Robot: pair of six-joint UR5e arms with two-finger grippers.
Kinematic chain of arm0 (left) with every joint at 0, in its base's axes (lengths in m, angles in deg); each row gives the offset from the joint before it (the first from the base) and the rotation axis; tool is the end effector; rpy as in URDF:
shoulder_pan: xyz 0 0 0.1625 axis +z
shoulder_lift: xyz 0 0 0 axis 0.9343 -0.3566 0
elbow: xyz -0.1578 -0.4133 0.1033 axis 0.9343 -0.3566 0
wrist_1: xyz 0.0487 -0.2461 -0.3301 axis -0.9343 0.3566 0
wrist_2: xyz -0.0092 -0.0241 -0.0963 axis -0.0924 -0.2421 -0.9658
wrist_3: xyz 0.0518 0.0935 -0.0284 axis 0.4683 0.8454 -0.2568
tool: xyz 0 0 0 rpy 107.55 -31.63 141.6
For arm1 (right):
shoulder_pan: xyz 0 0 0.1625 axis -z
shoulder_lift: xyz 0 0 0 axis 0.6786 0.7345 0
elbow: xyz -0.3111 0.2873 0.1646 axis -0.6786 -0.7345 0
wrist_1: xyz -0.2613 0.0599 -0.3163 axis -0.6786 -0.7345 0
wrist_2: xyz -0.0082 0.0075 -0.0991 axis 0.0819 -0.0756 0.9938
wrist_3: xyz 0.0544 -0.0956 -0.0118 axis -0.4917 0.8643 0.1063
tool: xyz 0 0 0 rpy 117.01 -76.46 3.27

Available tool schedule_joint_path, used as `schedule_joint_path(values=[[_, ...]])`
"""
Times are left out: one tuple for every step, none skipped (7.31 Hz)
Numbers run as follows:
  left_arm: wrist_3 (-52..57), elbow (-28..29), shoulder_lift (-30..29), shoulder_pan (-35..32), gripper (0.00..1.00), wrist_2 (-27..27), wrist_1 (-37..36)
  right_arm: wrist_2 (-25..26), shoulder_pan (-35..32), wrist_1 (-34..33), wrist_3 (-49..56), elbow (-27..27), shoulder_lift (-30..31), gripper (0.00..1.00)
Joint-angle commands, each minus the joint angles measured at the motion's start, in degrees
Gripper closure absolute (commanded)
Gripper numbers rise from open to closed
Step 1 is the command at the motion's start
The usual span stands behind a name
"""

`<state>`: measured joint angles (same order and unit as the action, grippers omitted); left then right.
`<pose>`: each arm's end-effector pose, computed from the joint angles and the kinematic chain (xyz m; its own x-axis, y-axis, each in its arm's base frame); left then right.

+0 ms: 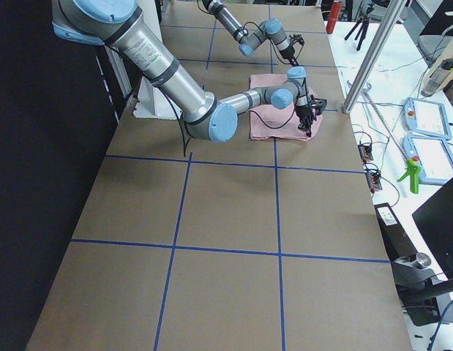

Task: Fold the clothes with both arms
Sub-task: 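Release the hem at the collar and raise both grippers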

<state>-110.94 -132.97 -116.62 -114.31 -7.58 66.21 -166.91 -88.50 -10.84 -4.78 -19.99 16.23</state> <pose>0.4824 -0.6755 0.3945 0.5057 -0.1656 -0.8467 0.6078 0.7649 0.2134 -0.5250 -0.7183 0.3504 0.6220 0.5047 0.5987 -0.6265 0.7794 -0.0060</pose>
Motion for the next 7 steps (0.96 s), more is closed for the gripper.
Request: schedule_joint_path(values=[[-0.03, 0.46, 0.39, -0.24, 0.79, -0.06, 2.17, -0.04, 0.24, 0.07, -0.03, -0.07, -0.03, 0.71], [-0.03, 0.46, 0.48, -0.33, 0.74, -0.15, 2.17, 0.05, 0.07, 0.07, -0.03, 0.02, -0.03, 0.71], [-0.20, 0.38, 0.48, -0.76, 0.72, -0.32, 2.26, -0.30, -0.80, 0.16, -0.20, 0.80, -0.11, 0.70], [-0.29, -0.84, 0.22, -2.60, 0.71, -3.11, 2.43, -1.00, -1.16, 0.07, -0.73, 4.47, 0.67, 0.64], [-0.21, -1.99, 0.30, -4.88, 0.68, -10.19, 2.52, -4.83, -1.17, -0.28, -0.99, 10.94, 4.59, 0.58], [-0.12, -2.52, 0.65, -5.51, 0.68, -12.69, 2.87, -6.35, 1.45, -0.46, -4.04, 19.97, 11.77, 0.55], [-0.29, -2.53, 0.66, -5.43, 0.67, -12.72, 2.87, -6.19, 4.52, -0.46, -10.42, 28.50, 17.58, 0.53]])
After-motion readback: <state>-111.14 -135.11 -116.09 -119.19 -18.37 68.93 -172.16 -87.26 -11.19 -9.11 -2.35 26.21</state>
